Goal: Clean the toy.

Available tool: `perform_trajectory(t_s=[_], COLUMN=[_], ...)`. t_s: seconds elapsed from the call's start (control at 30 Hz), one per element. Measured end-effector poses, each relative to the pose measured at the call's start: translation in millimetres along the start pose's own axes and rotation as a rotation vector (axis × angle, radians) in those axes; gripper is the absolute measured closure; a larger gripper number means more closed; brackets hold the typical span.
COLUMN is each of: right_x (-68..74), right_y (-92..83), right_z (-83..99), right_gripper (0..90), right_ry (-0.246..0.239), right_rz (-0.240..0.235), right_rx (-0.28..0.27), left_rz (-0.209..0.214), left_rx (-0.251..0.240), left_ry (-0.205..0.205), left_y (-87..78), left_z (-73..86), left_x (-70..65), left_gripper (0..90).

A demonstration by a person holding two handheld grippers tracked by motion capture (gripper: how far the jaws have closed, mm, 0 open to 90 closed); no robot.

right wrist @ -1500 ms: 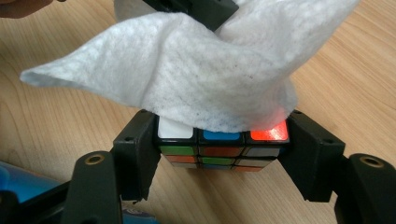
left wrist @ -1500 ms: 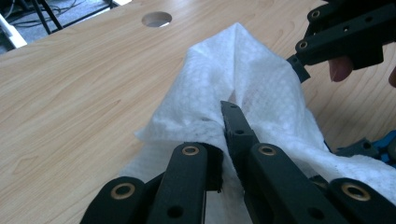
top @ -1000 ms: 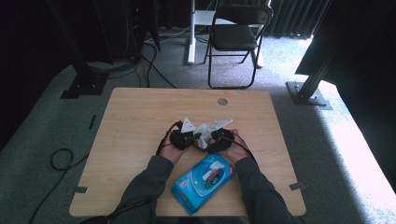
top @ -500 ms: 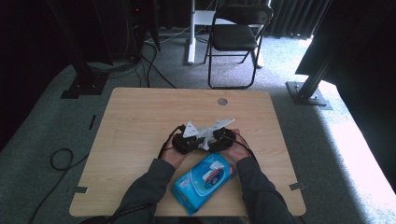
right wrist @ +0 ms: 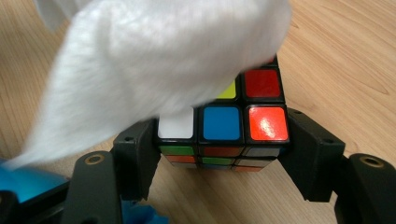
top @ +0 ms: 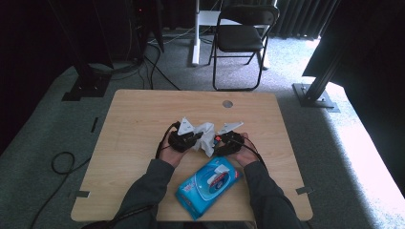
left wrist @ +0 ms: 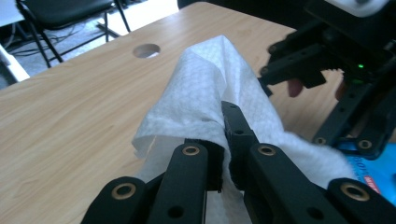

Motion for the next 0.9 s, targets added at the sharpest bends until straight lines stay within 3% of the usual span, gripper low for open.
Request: perform_trajectory(t_s=[0.47, 0.7, 0.9], right_x=[-1.9, 0.0, 1.4], right_y=[-4.5, -5.3, -5.1], right_z=[1.3, -0.3, -2.5], right_gripper=[34.2, 34.2, 34.2], right_ry=[0.001, -0.009, -0.016], right_rz=[0.008, 0.005, 0.003], right_rx=[-0.007, -0.012, -0.012], left_rz=[-0.062, -0.057, -0.021], left_rx=[-0.016, 0.007, 0.004], left_ry=[-0.088, -0.085, -0.088], left_y=[-16.6, -10.8, -5.2], left_z=[11.2, 14.1, 13.2], left_x=[32.2, 32.2, 27.9], left_gripper=[88.2, 88.1, 88.1])
Point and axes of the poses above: each handheld gripper's, and its own axes: y roughly forward along the jaws, z roughly out of its underside, x roughly to its left, the point moved 1 cm from there along y, roughly forward along the jaws, and after that the axes turned 10 degrees about x, right-handed, at the moved point
